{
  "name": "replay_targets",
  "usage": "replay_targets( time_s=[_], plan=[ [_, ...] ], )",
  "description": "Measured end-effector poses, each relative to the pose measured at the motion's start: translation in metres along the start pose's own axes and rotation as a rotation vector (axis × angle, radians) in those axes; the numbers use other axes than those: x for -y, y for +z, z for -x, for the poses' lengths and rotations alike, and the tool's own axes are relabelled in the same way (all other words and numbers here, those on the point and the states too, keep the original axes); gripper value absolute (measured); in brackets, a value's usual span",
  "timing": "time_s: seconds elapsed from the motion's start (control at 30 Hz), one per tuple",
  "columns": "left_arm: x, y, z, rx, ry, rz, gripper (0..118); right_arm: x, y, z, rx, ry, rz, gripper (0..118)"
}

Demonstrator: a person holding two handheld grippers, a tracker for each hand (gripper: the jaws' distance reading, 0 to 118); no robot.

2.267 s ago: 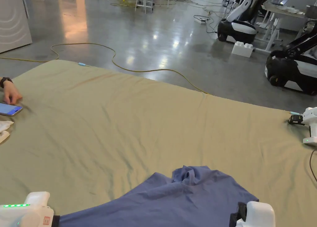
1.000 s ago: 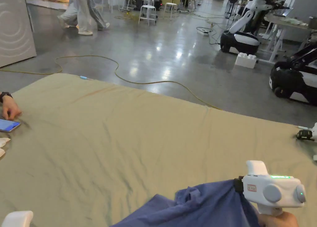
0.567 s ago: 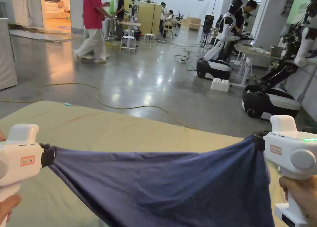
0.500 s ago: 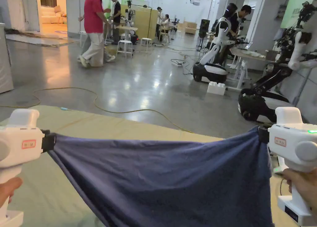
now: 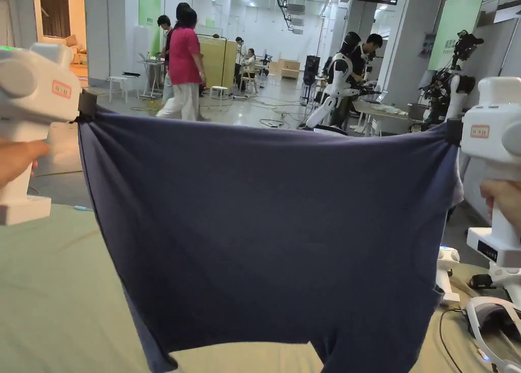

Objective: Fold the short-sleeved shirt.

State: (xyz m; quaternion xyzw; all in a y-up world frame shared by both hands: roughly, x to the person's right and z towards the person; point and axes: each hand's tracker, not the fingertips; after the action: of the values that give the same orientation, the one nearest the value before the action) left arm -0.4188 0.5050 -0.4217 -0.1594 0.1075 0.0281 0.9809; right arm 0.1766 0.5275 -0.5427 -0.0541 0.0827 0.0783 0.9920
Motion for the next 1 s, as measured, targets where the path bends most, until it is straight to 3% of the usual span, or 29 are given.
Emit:
replay_targets(
  time_s=[0.2,0.37,0.63,1.0],
  plan=[
    [-0.024,-0.012,-0.005,-0.026,-0.012,-0.027,6,-0.015,-0.009,0.009,0.016,0.012,-0.036,2],
    [-0.006,-0.032,-0.003,-0.027,-0.021,-0.021,6,0.016,-0.011,0.010,0.020,-0.017,-0.037,2],
    [0.101,-0.035,-0.013,0.027,-0.050,0.061,6,0.116,0.022,0.009,0.034,-0.037,0.060,2],
    [0.261,0.052,-0.012,0.082,-0.008,0.128,6,0.260,0.139,0.007,0.047,0.001,0.209,2]
  ],
)
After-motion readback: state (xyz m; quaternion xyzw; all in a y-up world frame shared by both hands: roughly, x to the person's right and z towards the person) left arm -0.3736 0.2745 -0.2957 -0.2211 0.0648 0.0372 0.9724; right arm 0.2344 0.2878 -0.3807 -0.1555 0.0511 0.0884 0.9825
